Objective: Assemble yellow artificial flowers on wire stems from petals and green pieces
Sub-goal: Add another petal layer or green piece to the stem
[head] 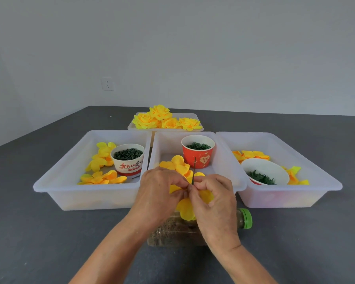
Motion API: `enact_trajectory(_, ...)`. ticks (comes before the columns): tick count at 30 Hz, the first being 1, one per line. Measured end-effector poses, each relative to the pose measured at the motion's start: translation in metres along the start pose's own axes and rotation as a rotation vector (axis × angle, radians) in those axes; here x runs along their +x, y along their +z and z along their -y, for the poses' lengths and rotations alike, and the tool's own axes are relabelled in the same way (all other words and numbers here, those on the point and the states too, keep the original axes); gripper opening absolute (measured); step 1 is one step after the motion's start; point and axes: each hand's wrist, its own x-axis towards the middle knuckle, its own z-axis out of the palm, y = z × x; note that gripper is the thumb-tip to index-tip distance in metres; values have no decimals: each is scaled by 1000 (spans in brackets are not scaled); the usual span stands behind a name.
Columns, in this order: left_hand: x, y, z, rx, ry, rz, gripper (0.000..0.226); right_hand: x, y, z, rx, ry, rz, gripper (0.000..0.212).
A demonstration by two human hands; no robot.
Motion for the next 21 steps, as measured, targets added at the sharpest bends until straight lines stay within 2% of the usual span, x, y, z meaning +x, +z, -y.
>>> enact_trajectory(4,2,-5,0,-108,-98,89,13,6,-4,2,-74,7,-9,10)
enact_trajectory(8,6,-10,-7,-212,-108,24,8,8,-6,3,-105,8,16,11)
enact_trajectory(10,10,-7,-15,-205,-104,-23,2,7,-4,4,-137,24,20,13)
enact_trajectory(13,16,-2,-21,-156,-82,-75,7,7,-1,4,-146,25,-37,16)
enact_trajectory(18,20,-1,-21,-122,-46,-68,17,6,8,4,-141,-1,-150,25)
enact_trajectory(21,20,-2,-22,-75,-27,-61,26,2,12,3,-69,-14,-195,20)
